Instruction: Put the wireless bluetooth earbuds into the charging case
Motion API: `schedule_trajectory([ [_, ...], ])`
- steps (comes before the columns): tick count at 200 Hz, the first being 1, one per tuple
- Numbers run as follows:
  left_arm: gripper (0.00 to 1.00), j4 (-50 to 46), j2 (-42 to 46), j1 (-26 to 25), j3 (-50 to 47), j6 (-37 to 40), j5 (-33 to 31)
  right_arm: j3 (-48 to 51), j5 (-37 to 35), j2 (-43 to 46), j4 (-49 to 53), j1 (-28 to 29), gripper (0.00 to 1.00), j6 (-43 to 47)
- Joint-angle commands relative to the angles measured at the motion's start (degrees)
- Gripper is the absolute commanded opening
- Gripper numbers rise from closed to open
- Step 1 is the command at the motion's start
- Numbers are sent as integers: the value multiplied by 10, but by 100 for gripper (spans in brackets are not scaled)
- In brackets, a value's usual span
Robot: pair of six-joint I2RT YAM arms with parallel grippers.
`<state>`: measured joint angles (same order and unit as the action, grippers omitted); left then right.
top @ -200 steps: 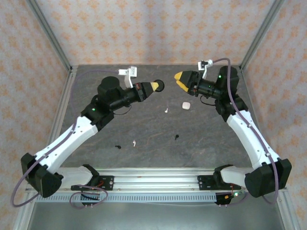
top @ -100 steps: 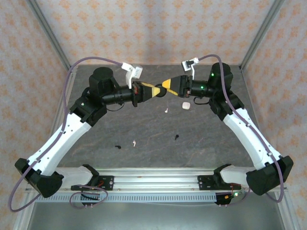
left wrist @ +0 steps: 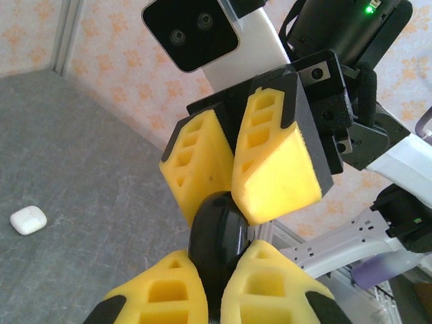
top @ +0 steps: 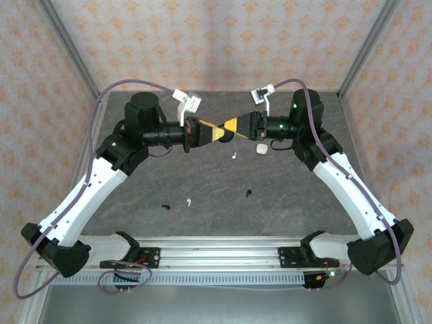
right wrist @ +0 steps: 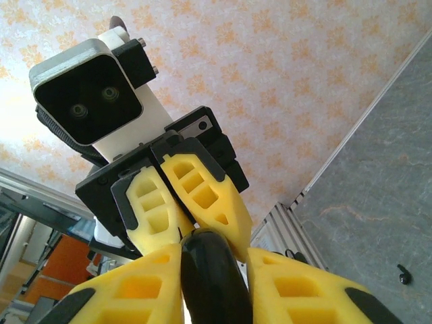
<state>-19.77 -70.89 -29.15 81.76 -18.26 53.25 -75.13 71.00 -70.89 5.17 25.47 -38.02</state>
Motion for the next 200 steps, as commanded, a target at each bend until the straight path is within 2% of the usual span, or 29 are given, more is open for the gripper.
schedule_trajectory([
  [1,0,24,-4,6,6,-18,16,-12,17,-1,3,7,23,10],
  [26,0,30,-7,10,5,-30,26,-8,20,-1,4,8,36,10],
  [40,0,32,-10,11,7,-33,29,-5,20,-1,4,8,36,10],
  [101,0,36,-24,13,15,-45,30,-4,11,-5,-3,8,12,8],
  [125,28,41,-29,14,17,-54,23,-1,-9,-1,-17,8,7,10],
  [142,40,47,-29,15,17,-65,12,1,-36,6,-15,8,4,21],
  [168,48,79,-12,15,-5,-85,-5,4,-76,20,-7,8,3,47],
  [200,47,97,2,16,-28,-90,-1,2,-87,23,-5,8,3,56],
])
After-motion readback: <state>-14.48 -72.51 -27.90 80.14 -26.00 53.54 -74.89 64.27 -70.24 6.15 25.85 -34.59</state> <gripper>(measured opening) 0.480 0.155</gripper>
